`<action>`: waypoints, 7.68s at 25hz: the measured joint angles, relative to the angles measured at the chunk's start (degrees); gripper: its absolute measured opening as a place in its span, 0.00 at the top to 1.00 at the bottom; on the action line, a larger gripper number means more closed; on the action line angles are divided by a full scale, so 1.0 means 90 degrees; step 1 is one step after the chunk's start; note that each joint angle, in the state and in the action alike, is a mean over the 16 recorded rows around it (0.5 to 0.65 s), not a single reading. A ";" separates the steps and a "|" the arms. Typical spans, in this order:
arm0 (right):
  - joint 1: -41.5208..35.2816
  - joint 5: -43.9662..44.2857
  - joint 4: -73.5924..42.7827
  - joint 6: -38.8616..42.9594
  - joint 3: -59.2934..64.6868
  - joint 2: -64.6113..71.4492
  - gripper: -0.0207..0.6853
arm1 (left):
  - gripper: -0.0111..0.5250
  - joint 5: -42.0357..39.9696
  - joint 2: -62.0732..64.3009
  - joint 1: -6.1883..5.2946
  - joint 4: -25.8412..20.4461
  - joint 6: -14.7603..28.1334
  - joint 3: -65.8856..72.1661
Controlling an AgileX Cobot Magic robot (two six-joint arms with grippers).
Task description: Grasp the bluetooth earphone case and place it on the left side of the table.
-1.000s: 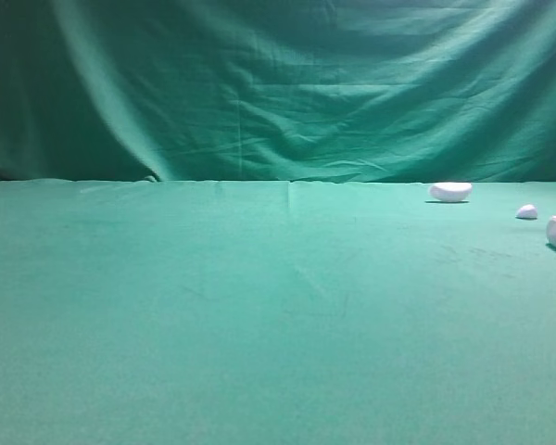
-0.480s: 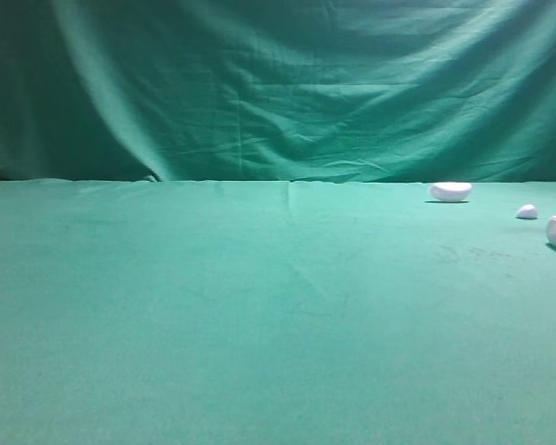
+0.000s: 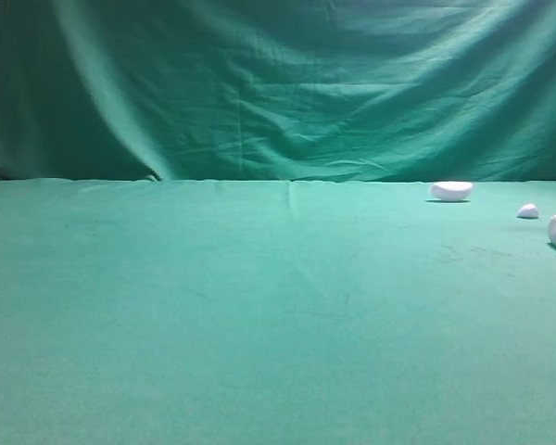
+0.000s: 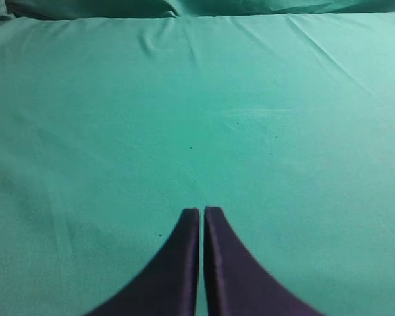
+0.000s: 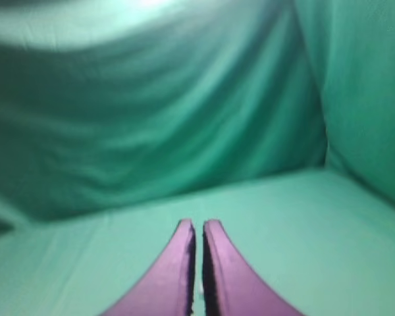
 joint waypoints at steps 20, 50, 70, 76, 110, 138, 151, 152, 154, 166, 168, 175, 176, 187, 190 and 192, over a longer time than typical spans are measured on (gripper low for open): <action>0.0918 0.3471 -0.0660 -0.0128 -0.3121 0.5573 0.96 | 0.98 0.0000 0.0000 0.0000 0.0000 0.0000 0.0000; 0.1399 0.3058 -0.1085 0.0023 -0.4735 0.9615 0.37 | 0.98 0.0000 0.0000 0.0000 0.0000 0.0000 0.0000; 0.3036 0.4958 -0.0596 -0.0842 -0.8572 1.0504 0.50 | 0.98 0.0000 0.0000 0.0000 0.0000 0.0000 0.0000; 0.4100 0.5310 -0.0493 -0.1016 -1.0363 1.1660 0.50 | 0.98 0.0000 0.0000 0.0000 0.0000 0.0000 0.0000; 0.5655 0.6231 -0.0874 -0.0103 -1.2286 1.2736 0.53 | 0.98 0.0000 0.0000 0.0000 0.0000 0.0000 0.0000; 0.4632 0.6222 -0.1180 0.0895 -0.7433 0.6349 0.97 | 0.98 0.0000 0.0000 0.0000 0.0000 0.0000 0.0000; 0.4588 0.4941 -0.1140 0.0604 -0.4444 0.3674 0.97 | 0.98 0.0000 0.0000 0.0000 0.0000 0.0000 0.0000; 0.4549 0.4829 -0.1143 0.0568 -0.4249 0.3476 0.97 | 0.98 0.0000 0.0000 0.0000 0.0000 0.0000 0.0000; 0.4409 0.4543 -0.1140 0.0498 -0.3829 0.3064 0.97 | 0.98 0.0000 0.0000 0.0000 0.0000 0.0000 0.0000; 0.2334 0.2287 -0.0970 0.0387 -0.0737 0.0243 0.97 | 0.98 0.0000 0.0000 0.0000 0.0000 0.0000 0.0000; 0.1934 0.2055 -0.0932 0.0386 -0.0272 -0.0164 0.97 | 0.98 0.0000 0.0000 0.0000 0.0000 0.0000 0.0000; 0.1079 0.1746 -0.0873 0.0385 0.0856 -0.1142 0.97 | 0.98 0.0000 0.0000 0.0000 0.0000 0.0000 0.0000; 0.1017 0.1738 -0.0870 0.0383 0.0953 -0.1224 0.97 | 0.98 0.0000 0.0000 0.0000 0.0000 0.0000 0.0000; 0.0829 0.1720 -0.0855 0.0367 0.1301 -0.1475 0.97 | 0.98 0.0000 0.0000 0.0000 0.0000 0.0000 0.0000; 0.0829 0.1719 -0.0855 0.0362 0.1302 -0.1475 0.97 | 0.98 0.0000 0.0000 0.0000 0.0000 0.0000 0.0000; 0.0829 0.1719 -0.0855 0.0362 0.1302 -0.1475 0.97 | 0.98 0.0000 0.0000 0.0000 0.0000 0.0000 0.0000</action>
